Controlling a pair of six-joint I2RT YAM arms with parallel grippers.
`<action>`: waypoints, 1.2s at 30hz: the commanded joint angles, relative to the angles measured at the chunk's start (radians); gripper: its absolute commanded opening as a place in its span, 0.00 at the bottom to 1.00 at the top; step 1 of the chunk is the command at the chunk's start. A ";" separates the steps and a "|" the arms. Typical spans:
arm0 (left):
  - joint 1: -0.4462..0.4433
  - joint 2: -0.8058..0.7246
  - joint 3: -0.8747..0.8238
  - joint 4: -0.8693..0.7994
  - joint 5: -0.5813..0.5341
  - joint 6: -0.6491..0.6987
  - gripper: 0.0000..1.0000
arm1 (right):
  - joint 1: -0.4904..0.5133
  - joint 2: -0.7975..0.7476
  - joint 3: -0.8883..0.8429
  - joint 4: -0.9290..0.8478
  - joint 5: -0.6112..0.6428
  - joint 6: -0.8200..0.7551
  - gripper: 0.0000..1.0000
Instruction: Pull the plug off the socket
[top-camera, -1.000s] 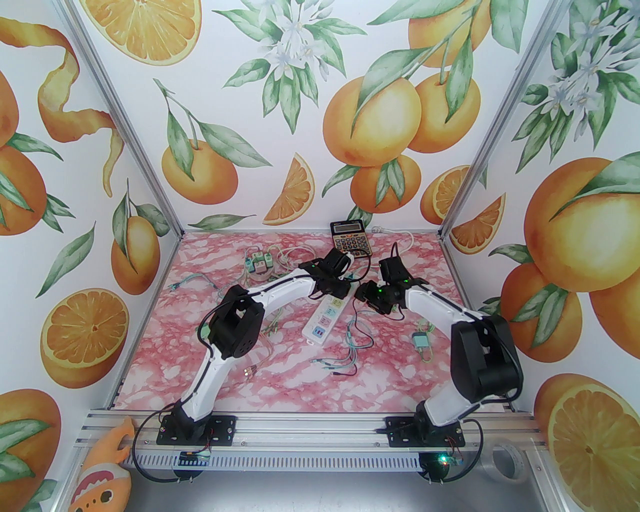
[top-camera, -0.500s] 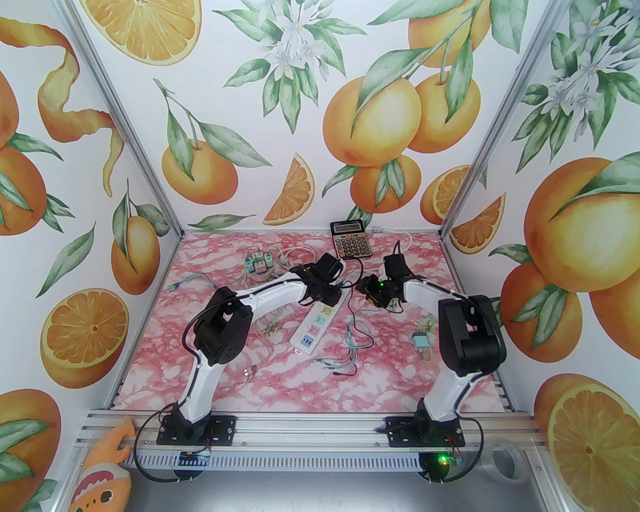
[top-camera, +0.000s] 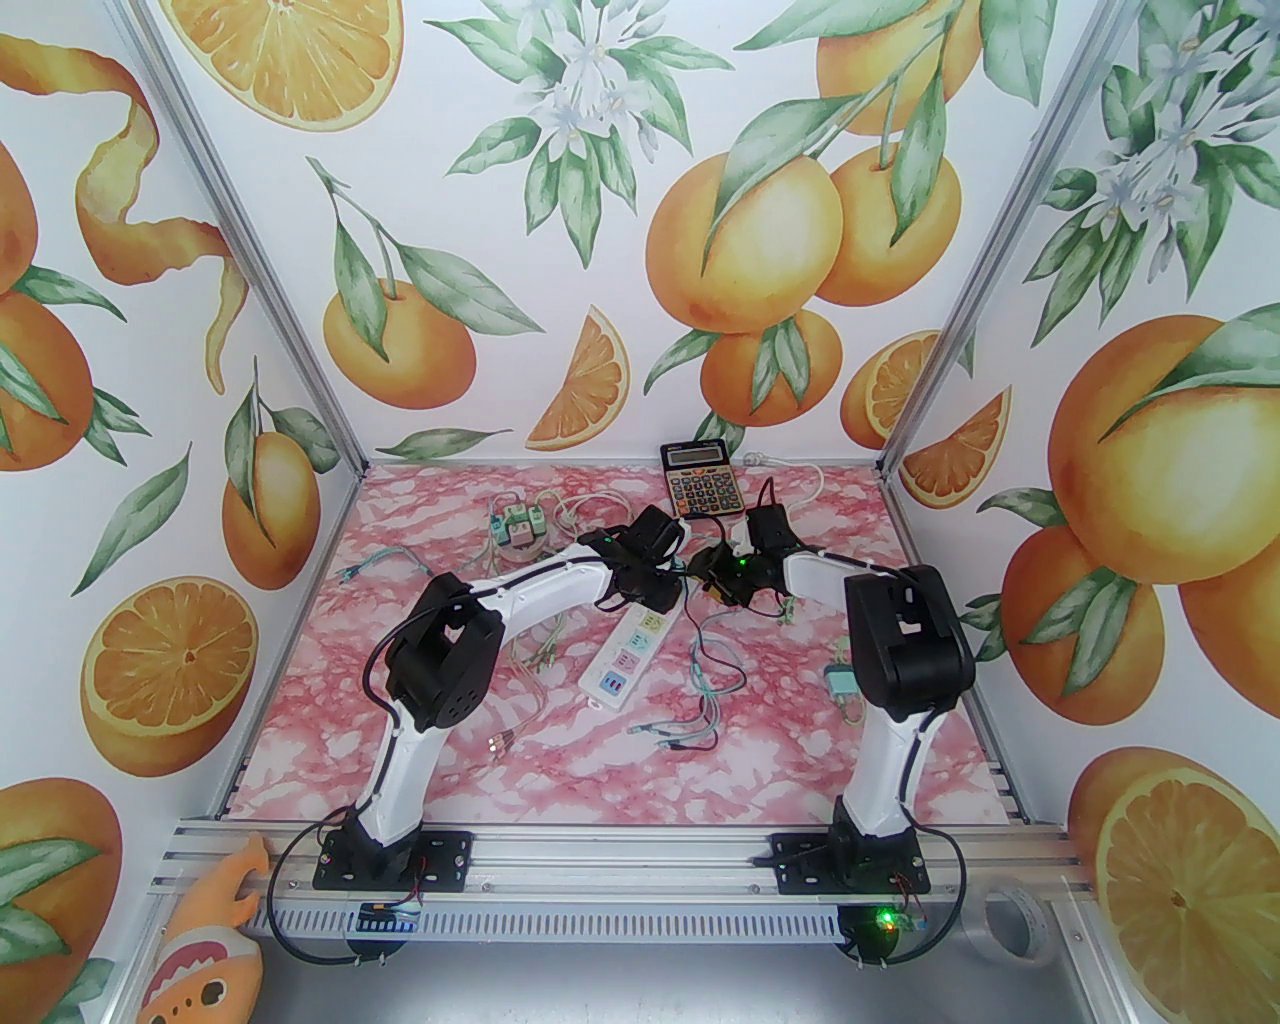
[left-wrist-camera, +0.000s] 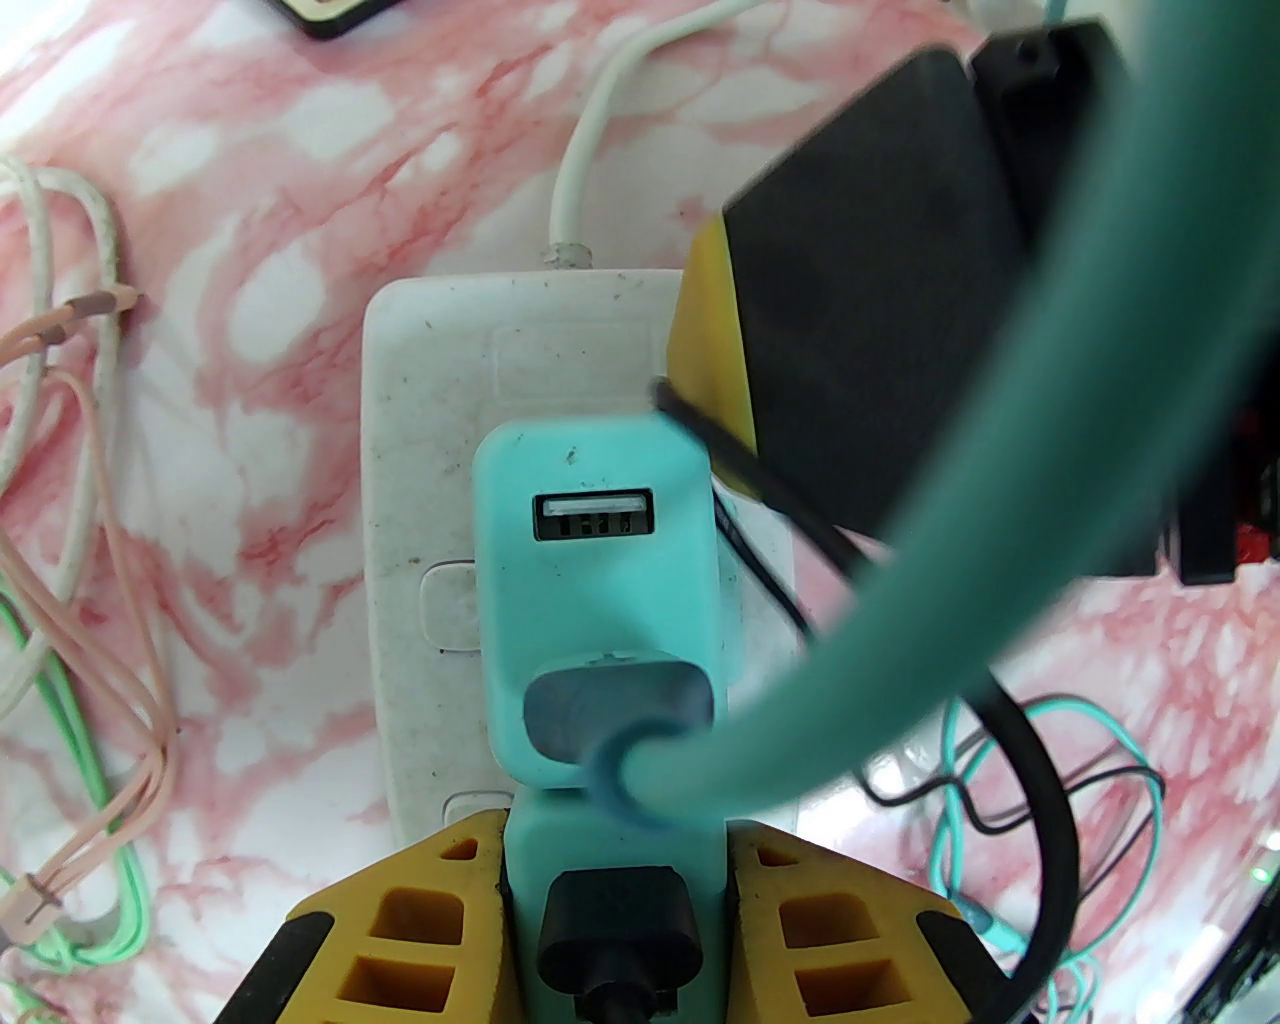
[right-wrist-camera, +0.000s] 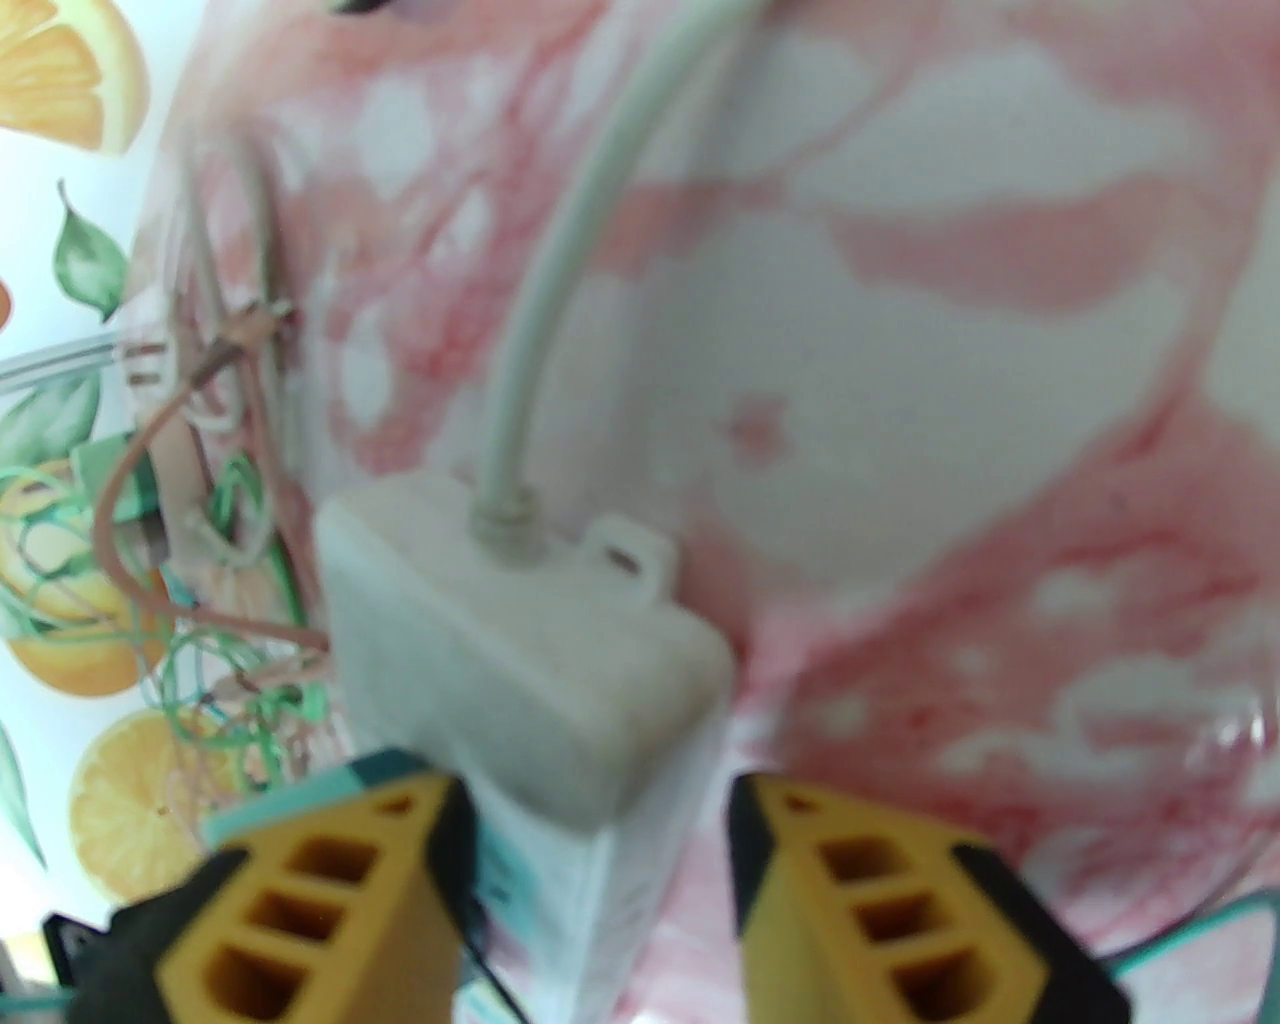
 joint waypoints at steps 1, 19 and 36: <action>-0.002 -0.036 -0.001 -0.056 0.039 0.011 0.23 | 0.012 0.048 0.038 -0.130 0.084 -0.035 0.38; -0.052 -0.067 0.002 -0.078 -0.134 0.032 0.16 | 0.021 0.096 0.063 -0.304 0.239 -0.093 0.34; -0.005 -0.156 0.027 -0.130 -0.065 0.015 0.18 | 0.027 0.075 0.094 -0.340 0.252 -0.106 0.34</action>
